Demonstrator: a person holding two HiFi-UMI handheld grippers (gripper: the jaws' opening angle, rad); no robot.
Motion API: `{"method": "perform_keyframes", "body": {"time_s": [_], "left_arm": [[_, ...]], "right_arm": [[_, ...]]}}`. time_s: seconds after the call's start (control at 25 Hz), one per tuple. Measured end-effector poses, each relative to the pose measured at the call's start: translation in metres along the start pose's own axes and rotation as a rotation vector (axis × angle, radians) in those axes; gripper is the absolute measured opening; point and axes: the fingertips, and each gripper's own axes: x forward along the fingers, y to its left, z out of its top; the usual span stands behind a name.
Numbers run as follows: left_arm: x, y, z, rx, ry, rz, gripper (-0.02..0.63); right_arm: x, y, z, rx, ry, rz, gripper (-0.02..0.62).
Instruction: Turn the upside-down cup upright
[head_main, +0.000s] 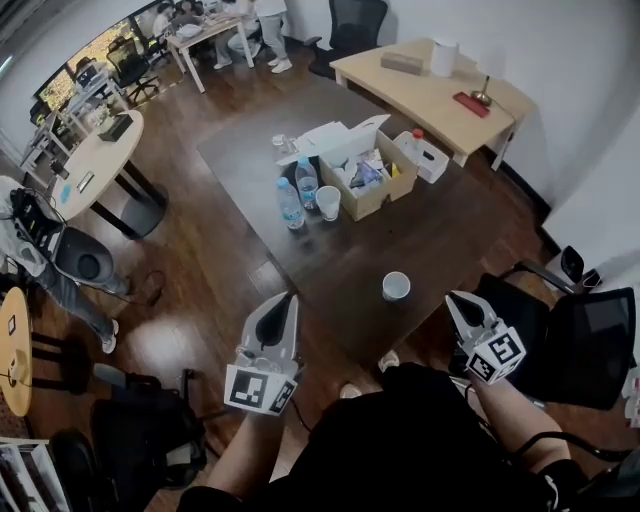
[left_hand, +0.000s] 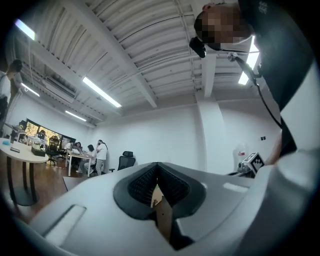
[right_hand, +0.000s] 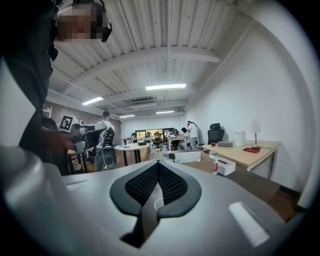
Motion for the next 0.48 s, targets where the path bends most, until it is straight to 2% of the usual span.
{"method": "perform_keyframes", "body": {"time_s": [0.16, 0.32, 0.48], "left_arm": [[0.011, 0.008, -0.004, 0.007, 0.066, 0.058, 0.0], [0.019, 0.009, 0.007, 0.057, 0.094, 0.085, 0.0], [0.014, 0.02, 0.017, 0.072, 0.111, 0.177, 0.0]], "right_arm": [[0.037, -0.015, -0.013, 0.001, 0.05, 0.085, 0.002], [0.076, -0.029, -0.045, -0.022, 0.163, 0.192, 0.002], [0.105, -0.033, -0.075, -0.025, 0.258, 0.253, 0.002]]}}
